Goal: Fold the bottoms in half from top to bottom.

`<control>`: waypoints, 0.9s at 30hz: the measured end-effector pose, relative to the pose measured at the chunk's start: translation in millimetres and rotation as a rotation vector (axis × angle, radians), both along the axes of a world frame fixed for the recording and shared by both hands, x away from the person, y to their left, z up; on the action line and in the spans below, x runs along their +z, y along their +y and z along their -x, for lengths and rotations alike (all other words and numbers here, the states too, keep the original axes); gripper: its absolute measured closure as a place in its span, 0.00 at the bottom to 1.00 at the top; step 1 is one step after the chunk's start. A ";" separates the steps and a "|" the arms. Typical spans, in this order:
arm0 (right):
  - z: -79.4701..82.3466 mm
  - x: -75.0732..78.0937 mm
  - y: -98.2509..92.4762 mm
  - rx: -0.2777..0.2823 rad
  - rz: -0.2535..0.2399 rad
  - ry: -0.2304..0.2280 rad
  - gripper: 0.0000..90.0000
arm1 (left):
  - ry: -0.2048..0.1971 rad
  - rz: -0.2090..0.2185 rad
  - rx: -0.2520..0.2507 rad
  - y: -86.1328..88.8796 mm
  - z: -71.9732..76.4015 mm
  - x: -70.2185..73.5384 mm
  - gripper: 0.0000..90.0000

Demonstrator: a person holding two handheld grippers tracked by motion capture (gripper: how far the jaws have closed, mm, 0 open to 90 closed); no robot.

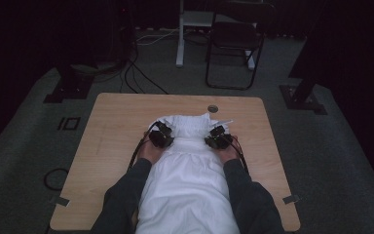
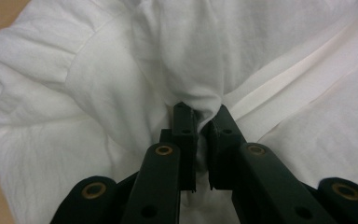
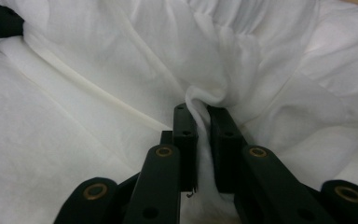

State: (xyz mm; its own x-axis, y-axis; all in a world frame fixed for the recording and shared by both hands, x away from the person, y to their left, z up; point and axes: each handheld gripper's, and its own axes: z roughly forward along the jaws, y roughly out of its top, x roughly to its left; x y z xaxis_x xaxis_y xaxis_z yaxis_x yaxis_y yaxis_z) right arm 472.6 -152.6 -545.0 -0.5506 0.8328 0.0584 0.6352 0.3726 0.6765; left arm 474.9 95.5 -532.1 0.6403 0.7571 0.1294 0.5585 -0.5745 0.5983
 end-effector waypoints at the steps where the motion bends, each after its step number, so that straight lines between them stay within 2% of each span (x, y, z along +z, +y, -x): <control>1: -4.8 0.8 1.1 -0.006 0.004 0.005 0.92 | 0.003 -0.005 0.004 -0.7 -4.4 0.6 0.93; 6: -26.5 2.7 5.6 -0.034 0.009 0.014 0.92 | 0.007 -0.060 0.030 -5.9 -22.2 4.6 0.93; 8: -29.6 3.1 7.0 -0.044 0.009 0.016 0.92 | 0.002 -0.064 0.038 -6.3 -25.2 4.4 0.93; 12: -36.2 4.3 10.7 -0.053 0.024 0.017 0.93 | 0.018 -0.021 0.042 -1.8 -26.6 4.2 0.93; 14: -35.7 5.6 9.6 -0.036 0.030 0.015 0.94 | 0.029 0.006 0.044 1.5 -25.9 7.5 0.94; 16: -33.4 10.2 6.8 -0.029 0.020 0.003 0.94 | 0.023 0.057 0.035 6.8 -23.7 16.5 0.95; 19: -28.1 27.5 -3.3 -0.023 -0.047 -0.043 0.95 | -0.005 0.174 0.011 21.8 -17.9 41.2 0.96; 21: -23.0 44.9 -11.4 -0.010 -0.104 -0.086 0.95 | -0.037 0.253 -0.003 30.7 -11.0 59.7 0.96; 22: -19.8 54.6 -14.9 -0.002 -0.121 -0.116 0.95 | -0.052 0.278 -0.014 33.4 -6.6 68.6 0.96; 25: -6.6 81.5 -21.4 0.021 -0.154 -0.201 0.95 | -0.113 0.305 -0.054 35.9 11.4 94.2 0.96; 27: 3.2 92.8 -21.4 0.043 -0.127 -0.233 0.95 | -0.151 0.310 -0.075 35.3 26.6 107.1 0.96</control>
State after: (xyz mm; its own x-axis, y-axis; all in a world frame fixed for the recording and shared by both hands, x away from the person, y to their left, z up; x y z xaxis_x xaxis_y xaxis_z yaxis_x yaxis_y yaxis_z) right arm 469.3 -174.0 -452.2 -0.5962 0.8023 0.0287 0.4425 0.2987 0.8456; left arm 448.3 130.8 -425.0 0.6868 0.7268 -0.0018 0.4132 -0.3884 0.8237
